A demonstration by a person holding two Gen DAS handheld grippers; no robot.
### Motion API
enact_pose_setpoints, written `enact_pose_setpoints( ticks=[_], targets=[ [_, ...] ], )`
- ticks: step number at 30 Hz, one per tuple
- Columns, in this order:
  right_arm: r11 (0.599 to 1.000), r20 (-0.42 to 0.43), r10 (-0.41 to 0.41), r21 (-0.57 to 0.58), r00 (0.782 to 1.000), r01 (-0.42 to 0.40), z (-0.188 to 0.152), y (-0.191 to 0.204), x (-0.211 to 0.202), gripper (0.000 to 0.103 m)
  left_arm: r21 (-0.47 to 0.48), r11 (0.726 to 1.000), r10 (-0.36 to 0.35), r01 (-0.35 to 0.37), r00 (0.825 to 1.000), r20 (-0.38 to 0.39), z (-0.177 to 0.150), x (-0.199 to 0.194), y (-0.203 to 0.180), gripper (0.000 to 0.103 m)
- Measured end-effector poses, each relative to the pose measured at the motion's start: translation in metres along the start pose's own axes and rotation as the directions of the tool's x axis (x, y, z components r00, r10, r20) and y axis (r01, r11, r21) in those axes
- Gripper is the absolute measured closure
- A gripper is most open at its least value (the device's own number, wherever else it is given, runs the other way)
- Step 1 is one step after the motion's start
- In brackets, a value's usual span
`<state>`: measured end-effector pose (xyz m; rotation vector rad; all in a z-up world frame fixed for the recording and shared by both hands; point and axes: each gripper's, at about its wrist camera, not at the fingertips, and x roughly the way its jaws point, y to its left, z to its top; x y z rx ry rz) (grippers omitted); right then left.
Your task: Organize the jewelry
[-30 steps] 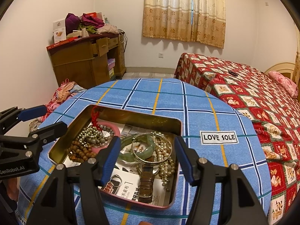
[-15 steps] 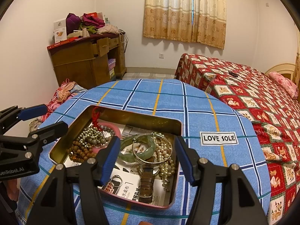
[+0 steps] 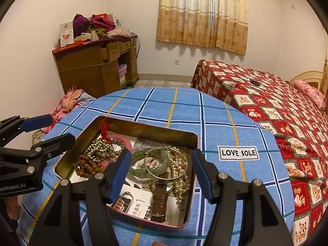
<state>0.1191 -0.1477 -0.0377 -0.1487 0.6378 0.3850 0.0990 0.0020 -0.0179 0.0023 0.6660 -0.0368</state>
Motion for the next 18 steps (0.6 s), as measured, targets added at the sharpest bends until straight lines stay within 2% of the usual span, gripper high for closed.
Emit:
enact_pose_setpoints(
  ticks=[9, 18],
  targets=[
    [1.0, -0.003, 0.004, -0.001, 1.0, -0.004, -0.001, 0.0018, -0.0002, 0.039, 0.008, 0.999, 0.038, -0.038, 0.999, 0.01, -0.0006, -0.0013, 0.0, 0.027],
    [1.0, -0.006, 0.011, 0.002, 1.0, -0.011, -0.0048, 0.005, 0.0006, 0.038, 0.014, 1.0, 0.017, -0.018, 1.0, 0.008, -0.0032, 0.0001, 0.0005, 0.027]
  ],
)
